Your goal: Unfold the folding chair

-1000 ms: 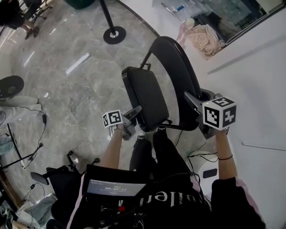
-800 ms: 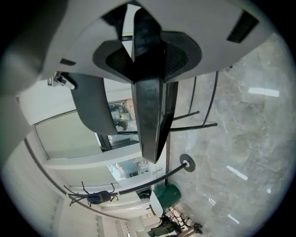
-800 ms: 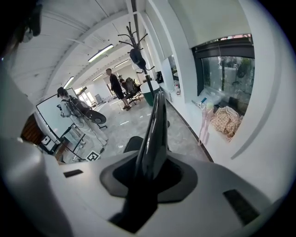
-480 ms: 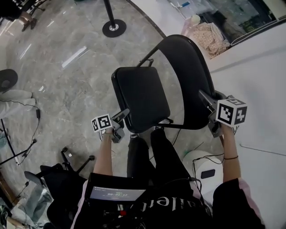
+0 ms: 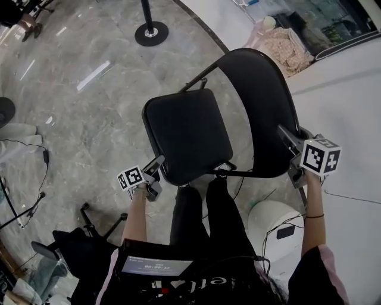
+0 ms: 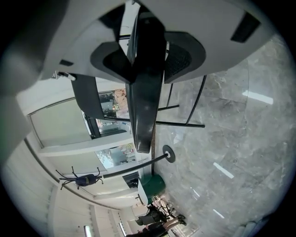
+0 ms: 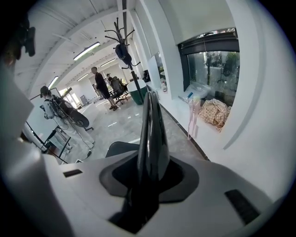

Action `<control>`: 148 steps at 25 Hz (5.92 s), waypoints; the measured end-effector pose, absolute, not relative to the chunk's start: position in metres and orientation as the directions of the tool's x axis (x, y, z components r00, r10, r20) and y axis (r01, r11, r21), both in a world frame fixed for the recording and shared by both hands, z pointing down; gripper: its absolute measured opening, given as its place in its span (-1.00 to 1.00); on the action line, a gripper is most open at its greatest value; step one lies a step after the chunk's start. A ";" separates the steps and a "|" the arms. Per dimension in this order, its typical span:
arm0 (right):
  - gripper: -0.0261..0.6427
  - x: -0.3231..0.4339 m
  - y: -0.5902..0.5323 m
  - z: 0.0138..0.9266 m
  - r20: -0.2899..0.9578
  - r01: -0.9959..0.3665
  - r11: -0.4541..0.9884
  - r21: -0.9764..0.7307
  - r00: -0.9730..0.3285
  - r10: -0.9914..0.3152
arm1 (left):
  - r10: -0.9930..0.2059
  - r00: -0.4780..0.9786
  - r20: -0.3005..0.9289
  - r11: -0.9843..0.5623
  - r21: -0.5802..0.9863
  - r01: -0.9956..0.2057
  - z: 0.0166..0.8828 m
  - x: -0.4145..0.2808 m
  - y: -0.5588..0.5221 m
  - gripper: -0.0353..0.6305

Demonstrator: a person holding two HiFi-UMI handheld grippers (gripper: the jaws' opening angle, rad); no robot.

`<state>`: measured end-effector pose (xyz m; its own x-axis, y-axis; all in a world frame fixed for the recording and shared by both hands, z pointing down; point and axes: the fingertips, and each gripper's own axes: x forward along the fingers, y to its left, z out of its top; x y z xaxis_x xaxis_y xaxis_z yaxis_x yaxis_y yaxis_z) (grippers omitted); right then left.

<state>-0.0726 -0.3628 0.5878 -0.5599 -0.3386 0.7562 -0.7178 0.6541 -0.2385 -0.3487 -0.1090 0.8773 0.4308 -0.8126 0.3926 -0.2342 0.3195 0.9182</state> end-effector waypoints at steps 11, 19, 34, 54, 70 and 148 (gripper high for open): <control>-0.60 -0.111 -0.330 0.663 0.781 -0.720 0.621 -0.309 -0.565 -0.267 | -0.672 0.310 0.672 0.553 0.735 -0.392 0.959 -0.397 -0.071 -0.56; -0.55 -0.105 -0.333 0.676 0.825 -0.754 0.605 -0.258 -0.497 -0.268 | -0.655 0.341 0.674 0.514 0.728 -0.454 0.956 -0.375 -0.092 -0.57; -0.21 -0.076 -0.323 0.619 0.790 -0.794 0.592 -0.140 -0.450 -0.417 | -0.709 0.362 0.605 0.350 0.748 -0.564 0.861 -0.328 -0.117 -0.57; -0.26 -0.082 -0.174 0.519 0.636 -0.726 0.548 -0.415 -0.663 -0.396 | -0.827 0.350 0.439 0.163 0.783 -0.600 0.655 -0.268 -0.106 -0.59; -0.86 -0.044 -0.055 0.492 0.562 -0.641 0.603 -0.475 -0.748 -0.353 | -0.802 0.409 0.435 0.027 0.711 -0.702 0.591 -0.157 -0.029 -0.79; -0.88 -0.096 0.417 0.463 0.522 -0.643 0.643 -0.417 -0.748 -0.409 | -0.800 0.478 0.363 -0.269 0.495 -0.826 0.480 -0.141 0.424 -0.88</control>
<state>-0.0963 0.4168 0.4630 -0.7481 -0.4091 0.5225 -0.6426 0.6430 -0.4167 -0.1406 0.4237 0.4797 0.4784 -0.7996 0.3631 -0.8260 -0.2694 0.4952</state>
